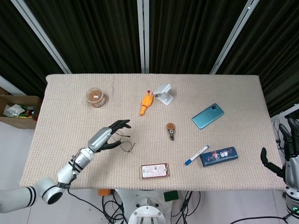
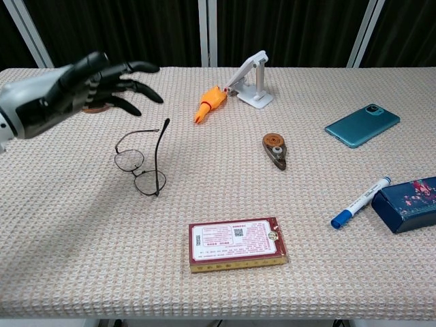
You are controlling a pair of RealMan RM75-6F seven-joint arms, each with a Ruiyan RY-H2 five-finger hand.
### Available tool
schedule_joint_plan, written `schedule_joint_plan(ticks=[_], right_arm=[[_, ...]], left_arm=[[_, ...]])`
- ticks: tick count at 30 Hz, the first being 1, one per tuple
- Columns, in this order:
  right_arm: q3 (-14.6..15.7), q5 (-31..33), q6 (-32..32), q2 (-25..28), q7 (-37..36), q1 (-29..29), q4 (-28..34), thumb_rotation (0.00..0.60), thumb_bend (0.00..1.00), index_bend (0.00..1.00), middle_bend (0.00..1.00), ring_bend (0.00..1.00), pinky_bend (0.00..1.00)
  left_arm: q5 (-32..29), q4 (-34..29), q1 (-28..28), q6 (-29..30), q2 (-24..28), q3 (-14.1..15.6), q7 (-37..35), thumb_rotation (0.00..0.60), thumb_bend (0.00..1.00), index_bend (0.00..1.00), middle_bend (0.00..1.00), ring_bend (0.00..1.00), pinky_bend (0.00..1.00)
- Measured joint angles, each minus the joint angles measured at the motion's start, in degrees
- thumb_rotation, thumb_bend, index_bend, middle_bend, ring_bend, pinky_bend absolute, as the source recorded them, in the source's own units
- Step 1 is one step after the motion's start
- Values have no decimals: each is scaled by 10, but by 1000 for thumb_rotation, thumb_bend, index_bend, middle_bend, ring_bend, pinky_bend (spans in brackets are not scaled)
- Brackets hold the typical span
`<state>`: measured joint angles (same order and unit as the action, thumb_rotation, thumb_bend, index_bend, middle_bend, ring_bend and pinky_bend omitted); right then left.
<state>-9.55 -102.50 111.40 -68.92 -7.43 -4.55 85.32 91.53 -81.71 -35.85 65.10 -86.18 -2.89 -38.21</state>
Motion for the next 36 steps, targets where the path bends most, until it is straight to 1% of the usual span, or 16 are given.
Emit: schedule_joint_plan(ticks=[1, 2, 3, 4, 5, 6, 8, 9, 11, 14, 18, 19, 21, 26, 30, 36], right_arm=[[0, 0, 0, 0, 0, 0, 0, 461, 494, 0, 0, 0, 0], [0, 0, 0, 1, 0, 0, 0, 462, 494, 0, 0, 0, 0], [0, 1, 0, 1, -1, 0, 0, 461, 494, 0, 0, 0, 0], [1, 1, -1, 0, -1, 0, -1, 462, 494, 0, 0, 0, 0], [1, 2, -1, 0, -2, 1, -1, 461, 494, 0, 0, 0, 0], [1, 2, -1, 0, -3, 1, -2, 461, 494, 0, 0, 0, 0], [1, 4, -2, 0, -5, 1, -4, 461, 494, 0, 0, 0, 0], [1, 5, -3, -1, -5, 1, -5, 461, 494, 0, 0, 0, 0], [2, 6, -4, -2, -7, 1, -6, 461, 494, 0, 0, 0, 0], [2, 6, -5, -3, -7, 0, -7, 461, 494, 0, 0, 0, 0], [4, 5, -7, -3, -4, 1, -6, 459, 494, 0, 0, 0, 0], [5, 6, -7, -3, -3, 1, -6, 460, 494, 0, 0, 0, 0], [6, 7, -10, -2, -1, 2, -4, 462, 494, 0, 0, 0, 0], [11, 11, -22, 1, 8, 3, 3, 460, 494, 0, 0, 0, 0], [12, 13, -24, 1, 10, 4, 4, 461, 494, 0, 0, 0, 0], [11, 15, -27, 3, 10, 4, 6, 459, 494, 0, 0, 0, 0]], left_arm=[[1, 0, 2, 13, 2, -5, -2, 190, 17, 57, 192, 90, 233], [1, 0, 4, 26, 4, -12, -1, 400, 51, 60, 249, 159, 303], [-1, 1, 7, 44, 6, -20, 6, 535, 118, 69, 343, 261, 404], [-4, 2, 10, 55, 7, -26, 15, 583, 177, 78, 428, 349, 483], [-8, 3, 13, 64, 8, -31, 29, 600, 268, 91, 577, 496, 606], [-13, 5, 17, 73, 10, -37, 53, 600, 343, 101, 749, 662, 740], [-21, 5, 23, 80, 16, -44, 94, 600, 416, 105, 921, 817, 871], [-27, 3, 26, 80, 24, -45, 122, 600, 464, 107, 966, 860, 907], [-35, -4, 30, 68, 46, -41, 157, 600, 516, 108, 988, 882, 927], [-43, -16, 31, 24, 83, -22, 184, 600, 553, 109, 997, 889, 931], [-49, -28, 30, -50, 105, 18, 204, 600, 579, 101, 1000, 893, 932], [-48, -28, 30, -61, 106, 27, 208, 600, 579, 98, 1000, 894, 932], [-46, -27, 29, -73, 103, 40, 216, 600, 579, 81, 1000, 898, 936], [-36, -14, 28, -71, 71, 42, 210, 600, 579, 73, 1000, 903, 940], [-16, 6, 25, -68, 42, 49, 212, 600, 579, 73, 1000, 903, 940], [-7, 20, 21, -78, 24, 61, 224, 600, 579, 73, 1000, 903, 940]])
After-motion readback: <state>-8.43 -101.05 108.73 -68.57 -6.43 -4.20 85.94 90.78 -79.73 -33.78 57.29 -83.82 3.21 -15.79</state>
